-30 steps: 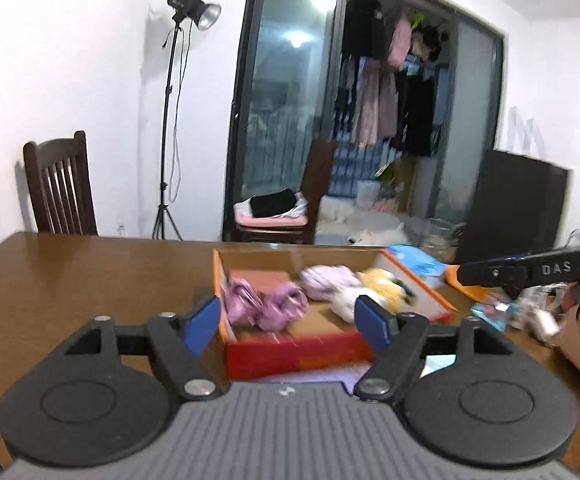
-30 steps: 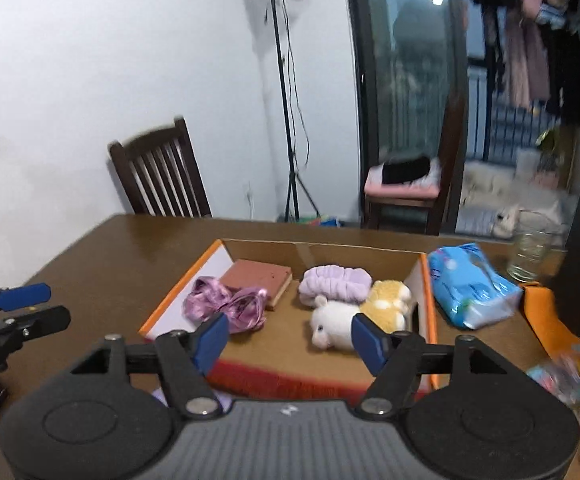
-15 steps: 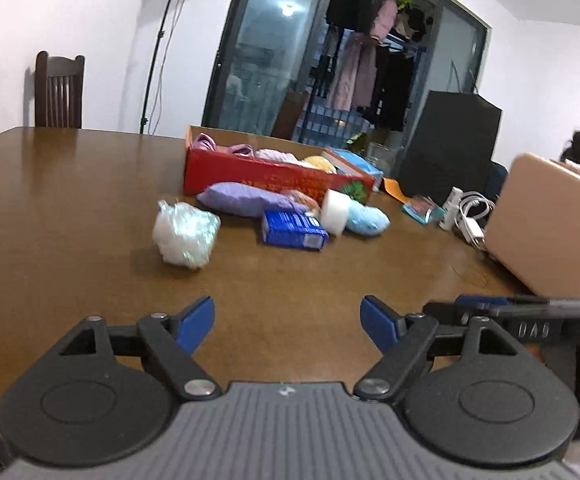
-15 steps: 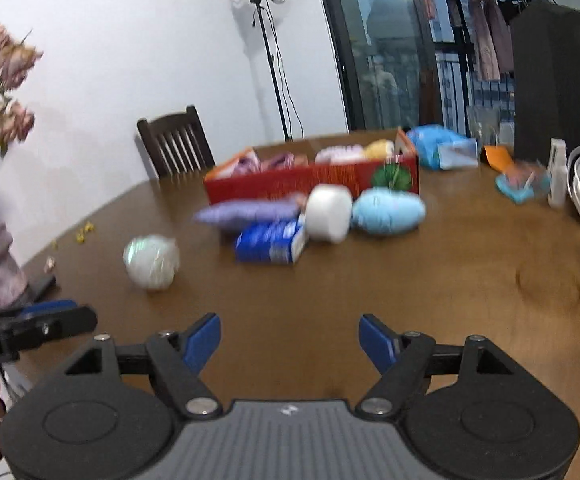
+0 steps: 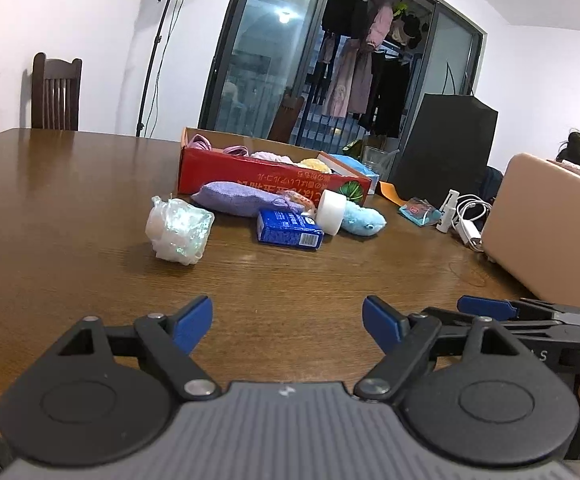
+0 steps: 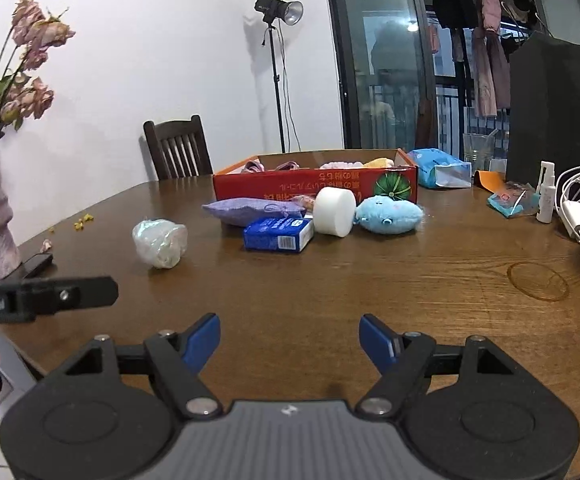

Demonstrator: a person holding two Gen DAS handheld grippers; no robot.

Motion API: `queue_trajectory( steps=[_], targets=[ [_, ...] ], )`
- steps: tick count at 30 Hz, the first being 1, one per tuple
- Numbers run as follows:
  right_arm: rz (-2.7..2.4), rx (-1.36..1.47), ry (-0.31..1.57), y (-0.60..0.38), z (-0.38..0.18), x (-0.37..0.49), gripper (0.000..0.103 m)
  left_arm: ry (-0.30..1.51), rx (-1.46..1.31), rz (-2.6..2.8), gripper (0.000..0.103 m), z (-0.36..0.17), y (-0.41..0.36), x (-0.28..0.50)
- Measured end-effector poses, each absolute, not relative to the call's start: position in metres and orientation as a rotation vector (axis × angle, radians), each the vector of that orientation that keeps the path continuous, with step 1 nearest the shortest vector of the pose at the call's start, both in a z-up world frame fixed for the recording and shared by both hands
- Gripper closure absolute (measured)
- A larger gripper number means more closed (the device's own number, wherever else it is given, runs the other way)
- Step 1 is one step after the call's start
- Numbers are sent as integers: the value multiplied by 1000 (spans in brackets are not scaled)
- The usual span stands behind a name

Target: Organize soft objects

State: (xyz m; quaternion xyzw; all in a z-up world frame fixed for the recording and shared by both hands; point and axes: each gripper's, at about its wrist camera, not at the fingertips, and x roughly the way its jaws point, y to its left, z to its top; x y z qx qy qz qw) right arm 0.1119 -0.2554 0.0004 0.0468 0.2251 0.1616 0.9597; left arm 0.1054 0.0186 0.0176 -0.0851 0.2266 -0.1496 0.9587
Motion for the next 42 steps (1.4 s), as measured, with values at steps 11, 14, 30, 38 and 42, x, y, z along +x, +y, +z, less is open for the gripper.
queue_trajectory(
  steps=[11,14,30,38,42],
  targets=[
    [379,173,466,-268,9,180,53,512,-184,-391,27,25,3,168],
    [417,194,491,-263,9,205,65,511,-186,-413,35,30,0,186],
    [444,421,638,-247,-17,325,69,700,-389,-370,59,-2,-5,329],
    [515,403,690,-250,-14,301,73,745,-409,-392,70,-1,-1,286],
    [600,343,733,-261,-7,251,72,770,-441,-481,61,-3,7,228]
  ],
)
